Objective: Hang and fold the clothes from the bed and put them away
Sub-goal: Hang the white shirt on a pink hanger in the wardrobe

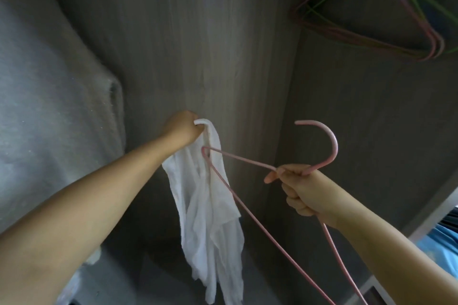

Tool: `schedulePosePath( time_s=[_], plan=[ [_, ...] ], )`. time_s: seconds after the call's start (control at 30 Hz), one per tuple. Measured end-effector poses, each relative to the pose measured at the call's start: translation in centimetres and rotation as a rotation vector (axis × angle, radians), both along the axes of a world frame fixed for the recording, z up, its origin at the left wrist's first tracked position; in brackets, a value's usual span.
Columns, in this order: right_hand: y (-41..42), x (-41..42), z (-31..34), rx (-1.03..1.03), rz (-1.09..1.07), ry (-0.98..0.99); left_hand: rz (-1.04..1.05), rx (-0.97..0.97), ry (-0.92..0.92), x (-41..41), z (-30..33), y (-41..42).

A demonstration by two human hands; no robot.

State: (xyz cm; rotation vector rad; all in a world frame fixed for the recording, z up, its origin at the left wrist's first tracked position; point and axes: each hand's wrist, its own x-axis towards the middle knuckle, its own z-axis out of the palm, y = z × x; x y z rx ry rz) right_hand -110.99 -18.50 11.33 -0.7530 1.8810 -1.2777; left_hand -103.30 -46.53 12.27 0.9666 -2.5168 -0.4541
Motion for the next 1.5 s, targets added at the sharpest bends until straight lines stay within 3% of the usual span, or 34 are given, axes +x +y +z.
schedulePosePath(
  time_s=[0.1,0.27,0.33,0.4,0.47,0.57,0.63,0.7,0.8,0.9,1.0,1.2,1.3,1.37,1.5],
  plan=[
    [-1.5,0.4,-0.7,-0.062,-0.045,-0.044,-0.145,0.092,-0.042,-0.8,-0.6,3.2],
    [-3.4,0.9,-2.5,-0.196,-0.060,-0.075,-0.580,0.209,-0.165,-1.0,-0.1,7.9],
    [-3.3,0.7,-3.0,-0.289,-0.040,-0.063,-0.642,0.095,-0.286,-0.3,0.8,7.7],
    [-2.9,0.3,-3.2,-0.351,0.041,-0.075,-0.601,-0.216,-0.385,0.3,1.6,6.6],
    [-2.0,-0.5,-3.0,-0.387,0.276,-0.171,-0.603,-0.412,-0.372,0.7,2.3,5.8],
    [-0.4,-2.8,-2.4,-0.419,0.565,-0.407,-0.700,-0.306,-0.266,1.5,3.3,5.6],
    [-0.2,-4.1,-2.4,-0.421,0.388,-0.458,-0.743,-0.231,-0.204,1.9,3.9,5.8],
    [-0.8,-4.3,-3.8,-0.321,0.136,-0.231,-0.775,-0.179,-0.165,2.2,4.5,6.2],
    [-2.7,-1.8,-5.8,-0.092,0.184,0.253,-0.826,-0.098,-0.136,2.1,5.0,7.4],
    [-4.8,0.0,-6.9,-0.045,0.083,0.497,-0.856,-0.046,-0.106,2.1,5.0,8.4],
    [-5.8,-0.3,-7.7,0.059,0.039,0.575,-0.844,-0.004,-0.044,2.4,4.7,8.6],
    [-4.1,-5.4,-9.1,0.107,-0.179,0.496,-0.753,0.054,-0.017,4.3,4.0,7.0],
    [-1.8,-8.9,-8.9,0.249,-0.288,0.626,-0.693,0.060,-0.073,5.5,3.3,6.1],
    [-0.4,-10.1,-8.1,0.190,-0.338,0.678,-0.673,0.047,-0.125,5.9,3.0,5.7],
    [1.2,-11.6,-5.4,0.133,-0.253,0.990,-0.619,-0.012,-0.133,6.1,2.9,4.5]
  ],
)
